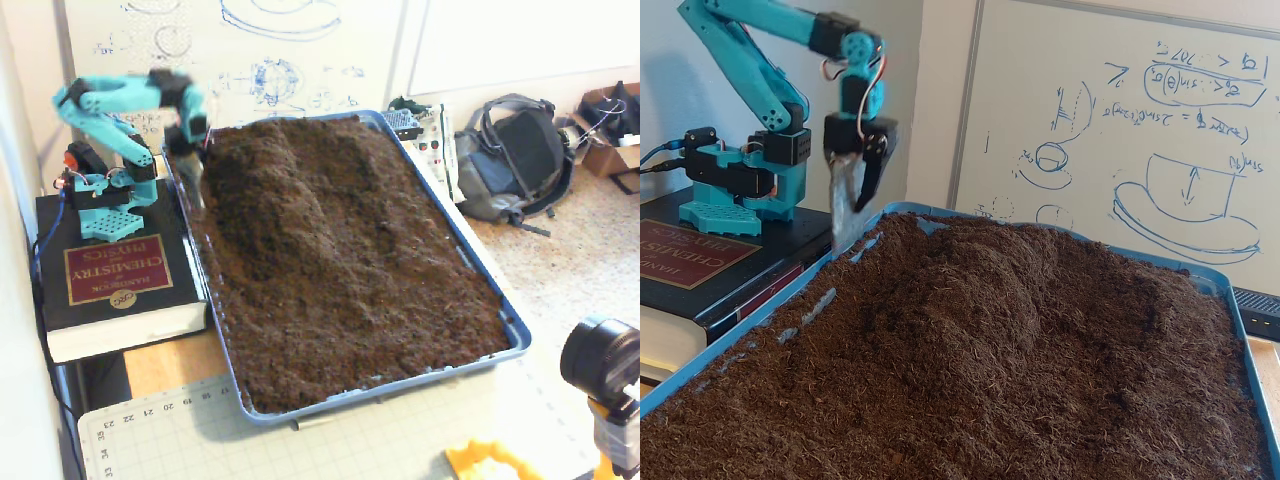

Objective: Build a berm.

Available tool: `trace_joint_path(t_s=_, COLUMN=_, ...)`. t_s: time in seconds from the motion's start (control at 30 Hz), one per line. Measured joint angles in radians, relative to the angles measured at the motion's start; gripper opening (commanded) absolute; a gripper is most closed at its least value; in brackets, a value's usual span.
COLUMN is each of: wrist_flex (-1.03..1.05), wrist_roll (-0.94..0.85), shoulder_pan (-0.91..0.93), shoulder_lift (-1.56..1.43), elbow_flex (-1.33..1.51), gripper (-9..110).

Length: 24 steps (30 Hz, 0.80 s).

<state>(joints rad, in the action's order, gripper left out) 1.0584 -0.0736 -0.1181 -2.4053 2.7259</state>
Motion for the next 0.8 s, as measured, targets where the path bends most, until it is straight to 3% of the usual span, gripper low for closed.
trace_joint_path(t_s=0.2, wrist_flex=-0.244, wrist_roll=-0.02, shoulder_pan=0.044, shoulder_lift=-0.075, elbow_flex=0.156, gripper=0)
trace_joint_path(t_s=0.8, wrist_flex=-0.249, wrist_roll=-0.028, shoulder_pan=0.044, shoulder_lift=-0.141, elbow_flex=0.16, gripper=0)
